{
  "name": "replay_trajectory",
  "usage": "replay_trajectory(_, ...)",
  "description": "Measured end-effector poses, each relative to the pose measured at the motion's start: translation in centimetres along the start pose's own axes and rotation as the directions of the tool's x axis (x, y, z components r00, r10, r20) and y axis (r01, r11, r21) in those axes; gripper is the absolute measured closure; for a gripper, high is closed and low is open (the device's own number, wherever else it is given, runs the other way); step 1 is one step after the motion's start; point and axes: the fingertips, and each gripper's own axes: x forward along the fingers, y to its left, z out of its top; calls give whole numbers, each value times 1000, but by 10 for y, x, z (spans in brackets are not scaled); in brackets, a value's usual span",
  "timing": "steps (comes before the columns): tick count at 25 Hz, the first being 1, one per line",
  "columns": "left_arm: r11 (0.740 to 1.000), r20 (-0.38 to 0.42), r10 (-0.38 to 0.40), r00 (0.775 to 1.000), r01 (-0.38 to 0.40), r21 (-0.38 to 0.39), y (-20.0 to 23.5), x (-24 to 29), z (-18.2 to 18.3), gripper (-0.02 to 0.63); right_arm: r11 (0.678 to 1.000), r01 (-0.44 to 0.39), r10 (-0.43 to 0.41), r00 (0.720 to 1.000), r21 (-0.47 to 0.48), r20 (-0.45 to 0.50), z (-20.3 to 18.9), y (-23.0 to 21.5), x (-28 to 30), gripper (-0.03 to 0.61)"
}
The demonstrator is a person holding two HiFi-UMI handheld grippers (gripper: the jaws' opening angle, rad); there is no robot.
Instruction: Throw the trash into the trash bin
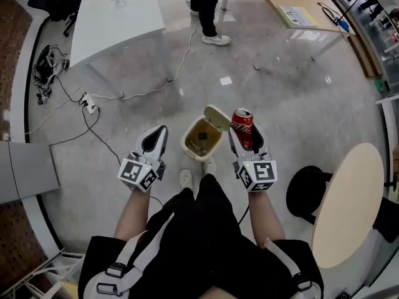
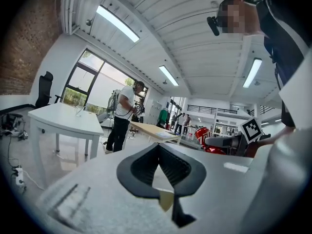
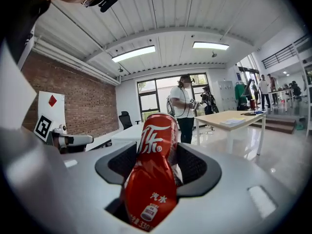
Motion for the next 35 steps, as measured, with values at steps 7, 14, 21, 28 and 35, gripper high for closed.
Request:
replay_trajectory(7, 997, -90, 66, 994, -69, -26, 6, 21, -45, 614, 994, -97, 103, 985, 45, -141, -56, -2, 33, 311)
replay_trajectory(14, 988, -189, 108, 976, -127, -90, 19, 27, -103, 614, 970, -233, 242, 924, 64, -296, -128, 30, 55, 311)
replay_trajectory(21, 969, -253, 165, 953, -205, -141, 33, 22, -150, 612, 958, -259, 287, 848, 124, -447, -211, 39, 63, 311)
replay_trajectory(28, 964, -302, 168, 939, -220, -150, 40, 8, -169, 612, 968, -207, 250, 822, 140, -512, -262, 36, 73, 311)
replay_trajectory(35, 965, -326, 199, 924, -242, -97, 53, -10, -176, 612, 972, -205, 231, 760, 113, -607, -329, 46, 109, 311)
